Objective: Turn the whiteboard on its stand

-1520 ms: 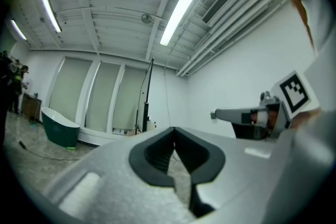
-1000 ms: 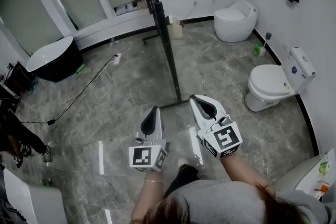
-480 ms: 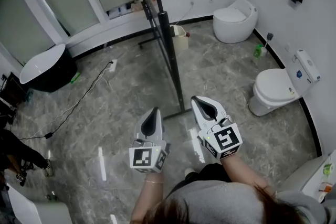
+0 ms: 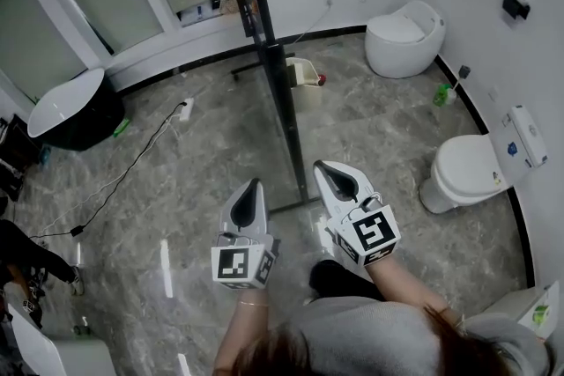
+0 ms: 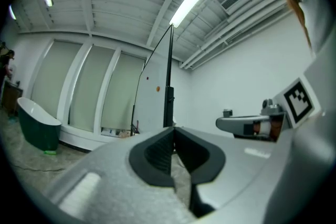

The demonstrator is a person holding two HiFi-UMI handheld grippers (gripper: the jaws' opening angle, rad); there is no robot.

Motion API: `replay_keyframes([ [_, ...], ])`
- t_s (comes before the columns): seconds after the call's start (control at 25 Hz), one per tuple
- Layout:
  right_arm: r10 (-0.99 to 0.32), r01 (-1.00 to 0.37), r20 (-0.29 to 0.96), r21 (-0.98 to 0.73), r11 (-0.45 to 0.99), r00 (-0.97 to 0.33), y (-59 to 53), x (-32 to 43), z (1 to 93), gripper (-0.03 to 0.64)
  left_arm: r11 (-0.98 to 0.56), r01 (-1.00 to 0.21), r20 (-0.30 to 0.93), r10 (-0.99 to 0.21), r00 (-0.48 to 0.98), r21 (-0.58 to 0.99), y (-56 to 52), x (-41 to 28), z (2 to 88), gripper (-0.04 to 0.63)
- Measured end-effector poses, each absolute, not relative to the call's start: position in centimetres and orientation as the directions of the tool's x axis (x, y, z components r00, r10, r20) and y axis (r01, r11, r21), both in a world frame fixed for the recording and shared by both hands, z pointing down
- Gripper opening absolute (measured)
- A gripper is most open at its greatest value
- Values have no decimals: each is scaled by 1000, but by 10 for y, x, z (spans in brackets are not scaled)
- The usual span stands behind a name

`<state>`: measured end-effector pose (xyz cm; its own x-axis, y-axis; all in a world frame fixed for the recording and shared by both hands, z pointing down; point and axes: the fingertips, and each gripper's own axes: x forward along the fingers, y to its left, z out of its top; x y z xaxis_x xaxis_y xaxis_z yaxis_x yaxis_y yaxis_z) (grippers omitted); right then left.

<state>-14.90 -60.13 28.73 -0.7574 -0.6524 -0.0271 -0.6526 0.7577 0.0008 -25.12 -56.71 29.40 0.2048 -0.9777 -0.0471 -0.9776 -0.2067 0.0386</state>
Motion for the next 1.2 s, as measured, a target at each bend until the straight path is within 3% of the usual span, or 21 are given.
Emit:
replay_keyframes([
  [0.32,-588,-588,18,-20,809,-809,-660,-167,321,4,-157,-987,-50,-987,155,42,-624,-263,301,-2],
  [0.4,-566,-568,45,-63,821,-823,-670,-177,340,136,-151,-987,-39,-988,150,47,-632,-269,305,-2],
  [0.64,-591,-603,137,-71,795,-795,-694,-198,395,272,-132,-989,-21,-991,131,71,-636,-285,317,-2],
  [1.2,-632,-657,211,-74,751,-746,-749,-245,480,311,-96,-986,101,-989,110,137,-620,-310,377,-2],
])
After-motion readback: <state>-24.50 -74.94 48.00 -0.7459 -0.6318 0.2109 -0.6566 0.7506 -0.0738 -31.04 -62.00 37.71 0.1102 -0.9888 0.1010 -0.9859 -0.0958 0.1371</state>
